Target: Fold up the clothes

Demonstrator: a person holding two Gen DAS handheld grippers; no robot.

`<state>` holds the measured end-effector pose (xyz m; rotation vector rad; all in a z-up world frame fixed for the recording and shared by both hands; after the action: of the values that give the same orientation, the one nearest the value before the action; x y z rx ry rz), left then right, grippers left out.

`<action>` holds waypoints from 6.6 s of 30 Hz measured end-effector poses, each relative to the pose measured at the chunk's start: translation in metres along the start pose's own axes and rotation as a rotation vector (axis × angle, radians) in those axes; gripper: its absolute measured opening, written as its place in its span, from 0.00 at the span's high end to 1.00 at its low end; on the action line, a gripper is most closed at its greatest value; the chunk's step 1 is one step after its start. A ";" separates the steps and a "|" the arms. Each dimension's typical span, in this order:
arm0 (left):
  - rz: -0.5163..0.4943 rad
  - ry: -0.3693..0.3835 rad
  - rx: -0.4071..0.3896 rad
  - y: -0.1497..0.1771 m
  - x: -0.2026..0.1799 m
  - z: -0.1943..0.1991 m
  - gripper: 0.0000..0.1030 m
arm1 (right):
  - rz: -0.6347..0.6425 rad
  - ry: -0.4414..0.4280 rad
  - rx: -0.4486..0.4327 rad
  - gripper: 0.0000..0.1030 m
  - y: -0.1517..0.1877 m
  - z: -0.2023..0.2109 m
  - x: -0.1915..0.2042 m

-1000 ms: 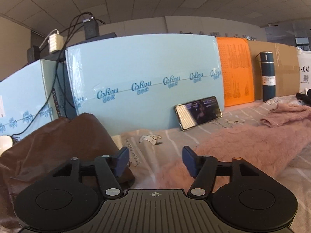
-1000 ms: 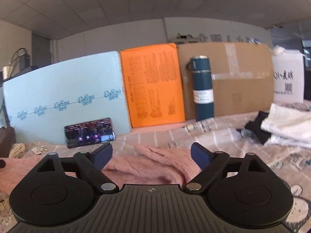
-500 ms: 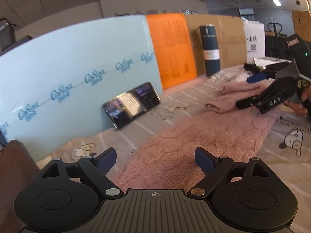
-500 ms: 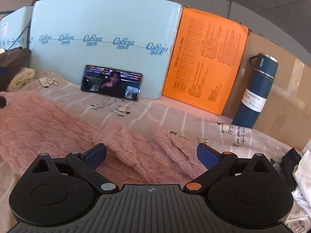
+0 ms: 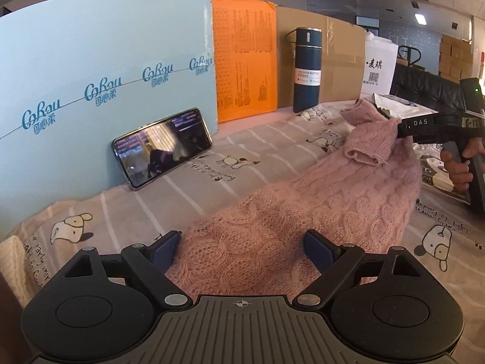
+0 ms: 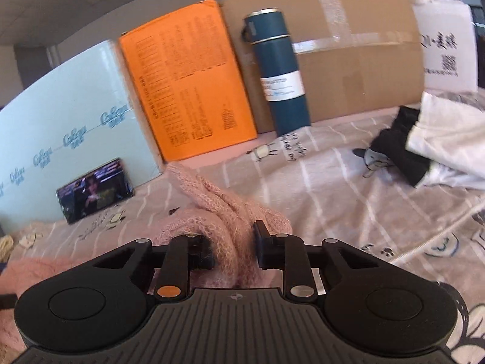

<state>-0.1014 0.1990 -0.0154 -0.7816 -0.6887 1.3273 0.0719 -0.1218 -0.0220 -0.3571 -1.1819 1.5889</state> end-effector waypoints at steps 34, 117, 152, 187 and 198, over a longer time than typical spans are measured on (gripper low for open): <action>-0.484 -0.042 -0.276 0.059 -0.132 0.094 0.84 | -0.242 -0.513 0.222 0.18 0.016 0.040 0.050; 0.051 -0.482 -0.129 0.006 0.022 0.046 0.16 | 0.034 0.285 -0.040 0.30 -0.032 0.047 -0.087; -0.048 -0.289 0.023 0.087 -0.050 0.087 0.08 | 0.130 -0.136 0.042 0.40 0.031 0.088 0.033; -0.058 -0.269 -0.048 0.073 -0.062 0.079 0.08 | 0.531 -0.171 0.030 0.38 0.111 0.099 0.116; -0.029 -0.420 0.019 0.076 -0.042 0.068 0.08 | 0.606 -0.130 0.125 0.21 0.119 0.082 0.118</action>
<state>-0.2052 0.1698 -0.0389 -0.4763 -1.0113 1.4855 -0.1005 -0.0531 -0.0433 -0.5745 -1.1224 2.2265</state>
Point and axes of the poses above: each gripper's, at about its wrist camera, not at the fingertips, and z roughly against the way its jaws point, x to its left, y to its underside, the point moved 3 cm from there along -z, roughly the way its jaws point, and after that the axes turned 2 degrees about z, right-handed, at the moved point
